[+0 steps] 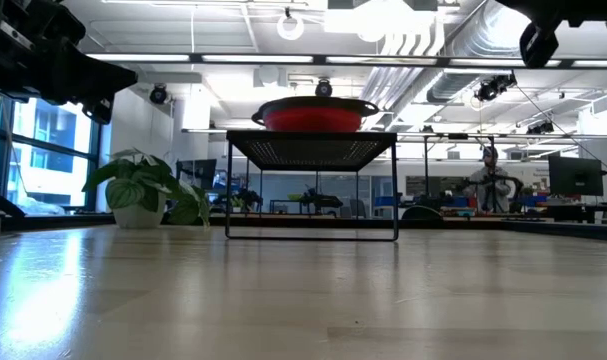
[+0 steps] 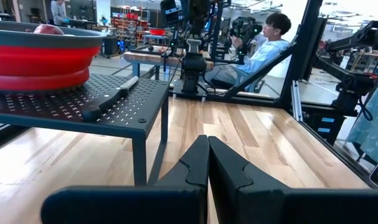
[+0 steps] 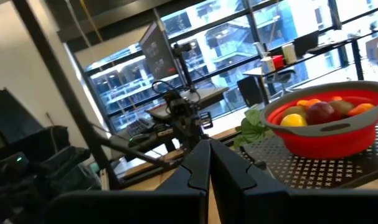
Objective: Pick & Place Fruit
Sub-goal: Return to Home Position
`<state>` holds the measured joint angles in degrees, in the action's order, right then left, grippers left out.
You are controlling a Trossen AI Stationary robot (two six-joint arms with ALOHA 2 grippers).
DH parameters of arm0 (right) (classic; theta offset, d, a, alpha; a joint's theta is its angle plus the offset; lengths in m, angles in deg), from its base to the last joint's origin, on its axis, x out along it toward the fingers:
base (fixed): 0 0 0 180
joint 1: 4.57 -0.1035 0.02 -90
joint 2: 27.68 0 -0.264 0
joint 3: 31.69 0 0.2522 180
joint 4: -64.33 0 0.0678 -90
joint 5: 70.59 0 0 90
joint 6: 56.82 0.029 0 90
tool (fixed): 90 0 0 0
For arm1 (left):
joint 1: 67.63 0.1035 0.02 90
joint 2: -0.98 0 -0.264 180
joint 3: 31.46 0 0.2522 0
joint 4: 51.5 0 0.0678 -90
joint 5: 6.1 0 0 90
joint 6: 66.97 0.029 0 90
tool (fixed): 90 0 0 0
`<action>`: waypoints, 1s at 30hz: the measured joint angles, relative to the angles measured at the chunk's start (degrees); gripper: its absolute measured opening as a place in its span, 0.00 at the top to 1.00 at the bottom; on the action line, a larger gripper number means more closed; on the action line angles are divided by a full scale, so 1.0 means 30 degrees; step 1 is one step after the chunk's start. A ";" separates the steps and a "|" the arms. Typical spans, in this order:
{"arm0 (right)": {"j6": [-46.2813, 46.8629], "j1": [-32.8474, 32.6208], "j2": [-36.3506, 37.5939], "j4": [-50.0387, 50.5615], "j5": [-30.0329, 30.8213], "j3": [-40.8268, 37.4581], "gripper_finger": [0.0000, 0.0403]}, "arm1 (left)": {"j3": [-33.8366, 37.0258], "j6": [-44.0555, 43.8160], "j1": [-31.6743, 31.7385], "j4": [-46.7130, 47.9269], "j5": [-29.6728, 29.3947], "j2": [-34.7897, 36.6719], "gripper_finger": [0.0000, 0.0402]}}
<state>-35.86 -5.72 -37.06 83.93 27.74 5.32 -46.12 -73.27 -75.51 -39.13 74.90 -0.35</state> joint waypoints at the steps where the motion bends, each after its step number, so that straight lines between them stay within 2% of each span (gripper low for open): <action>1: -0.0048 0.0000 0.0226 0.0208 -0.0150 0.0000 0.99 | 0.0000 0.0000 0.0000 0.0000 0.0000 0.0000 1.00; 11: -0.0130 0.0000 0.2873 0.1590 -0.0183 0.0000 0.99 | 0.0000 0.0000 0.0000 0.0000 0.0000 0.0000 1.00; 20: -0.0953 0.0003 0.2982 0.2294 -0.0296 -0.0091 0.99 | 0.0003 0.0000 0.0000 -0.0007 0.0000 0.0000 1.00; 24: -0.0446 0.0000 0.2989 0.1757 -0.0444 -0.1385 0.99 | 0.0007 0.0000 0.0000 -0.0007 0.0000 0.0000 1.00; 30: -0.0499 0.0006 0.2996 -0.1871 -0.1458 -0.4456 0.99 | 0.0000 0.0000 0.0000 -0.0007 0.0000 0.0000 1.00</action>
<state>-37.36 -5.70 -28.07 78.32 23.36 -8.05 -46.12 -73.27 -75.51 -39.15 74.90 -0.35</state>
